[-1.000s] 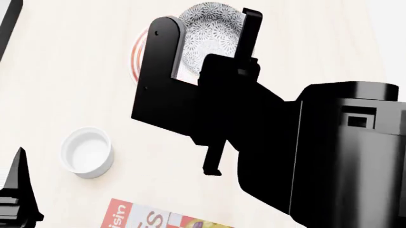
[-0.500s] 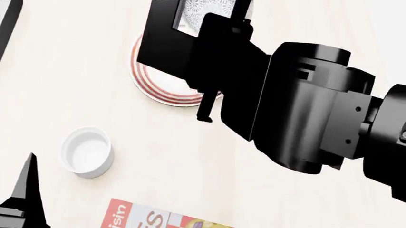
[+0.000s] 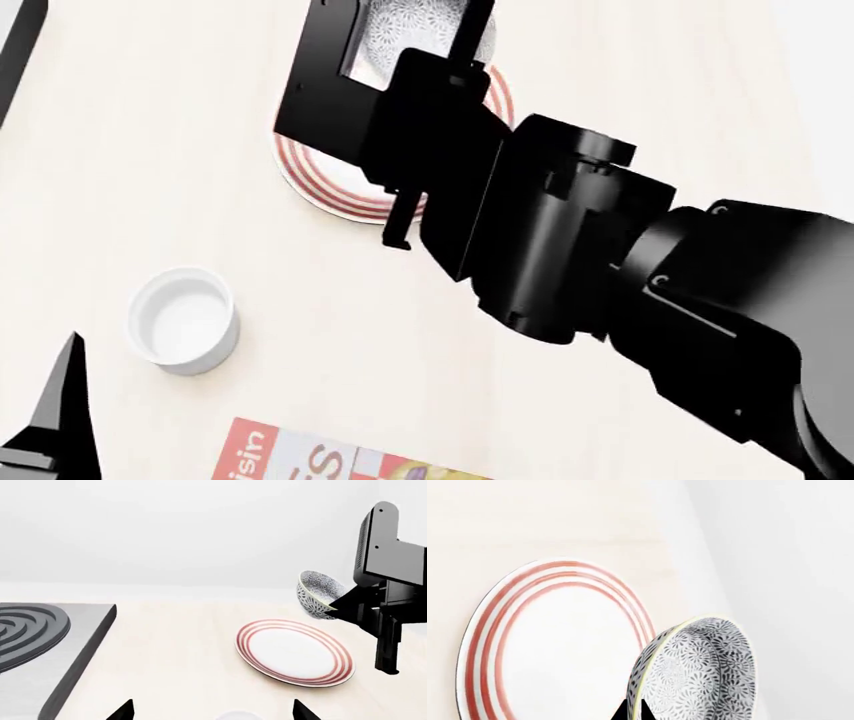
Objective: Pick the akita bowl on the cookies box and place it on the plate.
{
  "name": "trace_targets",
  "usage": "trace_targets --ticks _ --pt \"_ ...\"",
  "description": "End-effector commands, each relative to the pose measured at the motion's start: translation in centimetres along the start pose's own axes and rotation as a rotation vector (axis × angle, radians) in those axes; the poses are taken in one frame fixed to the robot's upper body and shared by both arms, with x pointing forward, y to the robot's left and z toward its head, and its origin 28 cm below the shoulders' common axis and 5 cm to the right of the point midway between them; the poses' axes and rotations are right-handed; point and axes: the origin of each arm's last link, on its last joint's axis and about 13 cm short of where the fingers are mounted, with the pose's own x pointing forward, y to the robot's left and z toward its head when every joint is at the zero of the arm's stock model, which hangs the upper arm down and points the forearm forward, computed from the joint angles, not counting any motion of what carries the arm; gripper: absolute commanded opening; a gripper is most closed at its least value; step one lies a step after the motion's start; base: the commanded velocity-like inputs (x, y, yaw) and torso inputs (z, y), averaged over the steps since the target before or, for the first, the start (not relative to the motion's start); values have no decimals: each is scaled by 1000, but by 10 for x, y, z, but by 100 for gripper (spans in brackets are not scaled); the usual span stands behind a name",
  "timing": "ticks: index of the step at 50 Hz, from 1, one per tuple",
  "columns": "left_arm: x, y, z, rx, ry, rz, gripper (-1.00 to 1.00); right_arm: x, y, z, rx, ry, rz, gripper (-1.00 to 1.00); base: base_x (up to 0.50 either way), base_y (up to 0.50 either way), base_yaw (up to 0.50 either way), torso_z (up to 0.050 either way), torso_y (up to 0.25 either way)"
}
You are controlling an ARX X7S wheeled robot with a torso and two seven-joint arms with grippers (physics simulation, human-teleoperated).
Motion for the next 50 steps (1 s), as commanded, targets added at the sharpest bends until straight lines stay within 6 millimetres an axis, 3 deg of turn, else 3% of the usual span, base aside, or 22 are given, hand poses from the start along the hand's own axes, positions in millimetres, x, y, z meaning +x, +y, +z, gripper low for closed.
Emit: trace_targets --ticks 1,16,50 --pt "-1 0 0 -5 3 -4 100 20 12 -2 -2 -3 -14 -100 0 0 0 0 10" --pt "-1 -1 -2 -9 8 -15 100 40 28 -11 10 29 5 -100 0 0 0 0 0" --pt "-2 3 -1 -29 6 -9 100 44 47 -10 71 20 23 -100 0 0 0 0 1"
